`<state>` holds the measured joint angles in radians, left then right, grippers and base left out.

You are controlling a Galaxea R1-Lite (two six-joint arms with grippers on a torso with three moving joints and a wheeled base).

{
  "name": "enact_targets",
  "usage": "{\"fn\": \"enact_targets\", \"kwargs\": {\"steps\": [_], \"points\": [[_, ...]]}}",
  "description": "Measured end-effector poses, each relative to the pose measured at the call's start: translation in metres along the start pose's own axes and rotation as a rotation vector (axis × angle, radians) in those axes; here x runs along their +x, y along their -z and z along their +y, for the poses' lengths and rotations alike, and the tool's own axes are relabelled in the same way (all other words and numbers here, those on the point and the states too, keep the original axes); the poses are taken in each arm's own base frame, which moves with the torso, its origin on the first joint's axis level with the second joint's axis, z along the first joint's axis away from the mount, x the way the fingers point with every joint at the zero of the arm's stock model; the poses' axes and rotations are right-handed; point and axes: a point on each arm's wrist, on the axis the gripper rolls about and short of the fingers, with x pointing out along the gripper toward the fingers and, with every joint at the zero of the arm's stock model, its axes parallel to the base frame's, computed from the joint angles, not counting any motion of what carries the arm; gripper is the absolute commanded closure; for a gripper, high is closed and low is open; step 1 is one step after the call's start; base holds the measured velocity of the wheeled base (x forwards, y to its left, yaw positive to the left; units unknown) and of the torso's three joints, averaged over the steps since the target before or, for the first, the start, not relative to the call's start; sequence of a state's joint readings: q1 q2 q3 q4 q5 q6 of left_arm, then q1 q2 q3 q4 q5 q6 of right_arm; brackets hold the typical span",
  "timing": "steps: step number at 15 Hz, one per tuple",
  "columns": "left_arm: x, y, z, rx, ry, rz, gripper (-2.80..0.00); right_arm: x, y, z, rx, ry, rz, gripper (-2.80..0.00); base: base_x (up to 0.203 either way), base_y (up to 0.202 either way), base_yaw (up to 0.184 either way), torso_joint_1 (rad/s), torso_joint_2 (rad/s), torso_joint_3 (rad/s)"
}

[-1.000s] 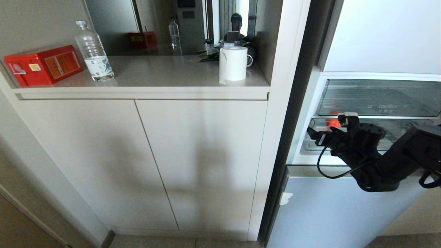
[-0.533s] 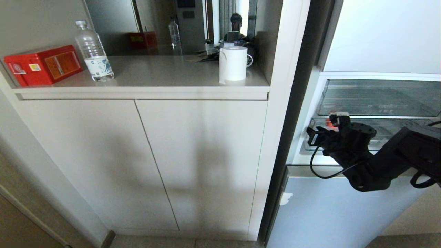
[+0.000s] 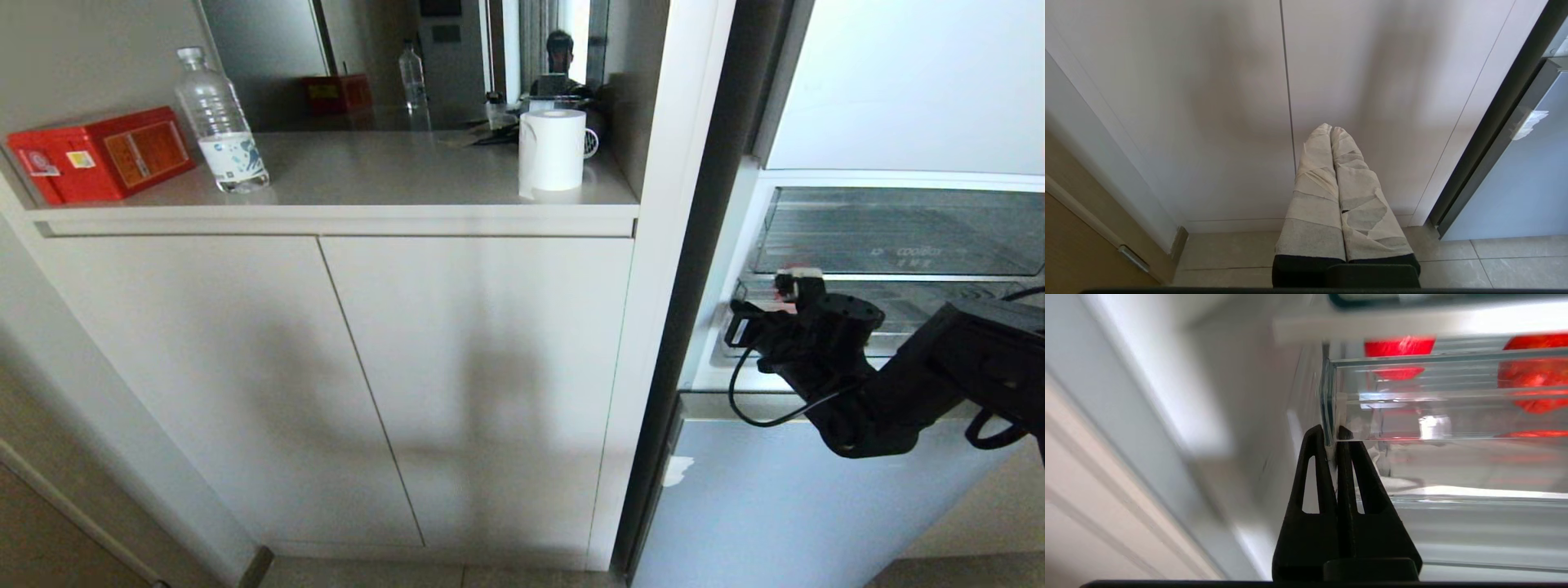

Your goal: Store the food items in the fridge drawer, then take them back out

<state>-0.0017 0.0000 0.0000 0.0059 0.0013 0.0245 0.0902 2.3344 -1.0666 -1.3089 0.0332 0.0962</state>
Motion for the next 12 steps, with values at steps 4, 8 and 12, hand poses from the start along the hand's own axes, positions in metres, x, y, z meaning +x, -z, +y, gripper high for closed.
{"fn": "enact_targets", "kwargs": {"steps": [4, 8, 12], "points": [[0.000, 0.000, 0.000, 0.000, 0.000, 0.000, 0.00, -0.029, -0.006, 0.003, 0.003, -0.011, 0.020, 0.00, 0.000, 0.000, 0.000, 0.000, 0.00, 0.000], [0.000, 0.000, 0.000, 0.000, 0.000, 0.000, 0.00, -0.060, -0.016, 0.005, 0.004, -0.014, 0.023, 0.00, 0.000, 0.000, 0.000, 0.000, 0.00, 0.000], [0.000, 0.000, 0.000, 0.000, 0.000, 0.000, 0.00, -0.098, -0.017, 0.013, 0.009, -0.027, 0.065, 0.00, 0.000, 0.000, 0.000, 0.000, 0.00, 0.000]]}}
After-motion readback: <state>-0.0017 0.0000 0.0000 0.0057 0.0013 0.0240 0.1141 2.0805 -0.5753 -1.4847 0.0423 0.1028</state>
